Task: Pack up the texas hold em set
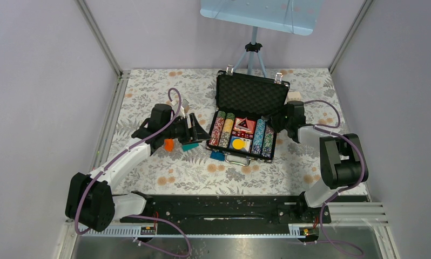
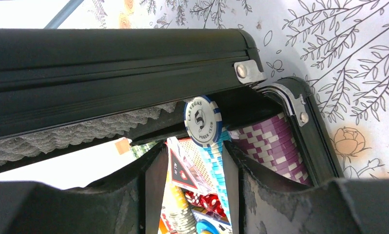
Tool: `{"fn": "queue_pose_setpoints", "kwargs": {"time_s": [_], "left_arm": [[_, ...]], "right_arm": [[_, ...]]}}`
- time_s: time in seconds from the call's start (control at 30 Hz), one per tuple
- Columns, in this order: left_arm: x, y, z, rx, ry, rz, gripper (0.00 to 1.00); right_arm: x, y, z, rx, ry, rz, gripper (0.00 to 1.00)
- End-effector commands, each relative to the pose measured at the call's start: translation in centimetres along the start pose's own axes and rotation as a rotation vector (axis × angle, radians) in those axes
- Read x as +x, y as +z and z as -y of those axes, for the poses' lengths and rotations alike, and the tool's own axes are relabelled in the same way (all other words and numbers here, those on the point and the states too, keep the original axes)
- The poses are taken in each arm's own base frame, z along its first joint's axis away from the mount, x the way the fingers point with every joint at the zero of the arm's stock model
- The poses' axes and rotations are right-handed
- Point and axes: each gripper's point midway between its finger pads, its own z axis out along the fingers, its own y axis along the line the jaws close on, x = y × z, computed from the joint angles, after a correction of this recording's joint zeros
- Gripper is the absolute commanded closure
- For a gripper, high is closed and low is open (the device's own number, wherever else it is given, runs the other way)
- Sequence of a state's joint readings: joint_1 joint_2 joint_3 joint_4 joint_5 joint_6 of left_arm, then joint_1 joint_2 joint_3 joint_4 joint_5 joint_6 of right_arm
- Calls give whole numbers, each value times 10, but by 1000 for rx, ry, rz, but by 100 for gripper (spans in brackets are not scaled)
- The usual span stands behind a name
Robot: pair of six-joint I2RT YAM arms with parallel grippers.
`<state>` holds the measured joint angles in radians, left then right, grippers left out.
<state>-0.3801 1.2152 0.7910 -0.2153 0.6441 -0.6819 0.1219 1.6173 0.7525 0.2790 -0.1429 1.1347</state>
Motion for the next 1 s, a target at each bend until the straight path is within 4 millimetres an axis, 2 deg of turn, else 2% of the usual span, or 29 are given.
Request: {"fn": "queue_pose_setpoints", "kwargs": {"time_s": [0.0, 0.2, 0.3, 0.5, 0.63, 0.8, 0.97], "left_arm": [[-4, 2, 4, 37, 20, 8, 37], [-4, 2, 4, 36, 20, 7, 37], [-4, 2, 4, 37, 18, 8, 37], [-4, 1, 4, 34, 15, 9, 37], [-4, 1, 5, 33, 15, 9, 37], [-4, 1, 5, 31, 15, 9, 37], [-4, 0, 4, 25, 13, 9, 37]], "right_arm": [[-6, 8, 18, 89, 11, 33, 48], [-14, 15, 18, 100, 3, 65, 49], [-18, 18, 18, 99, 6, 85, 53], [-18, 22, 15, 68, 9, 91, 72], [-19, 19, 15, 54, 3, 102, 80], [-24, 7, 1, -22, -10, 138, 92], [-28, -4, -18, -127, -28, 167, 96]]}}
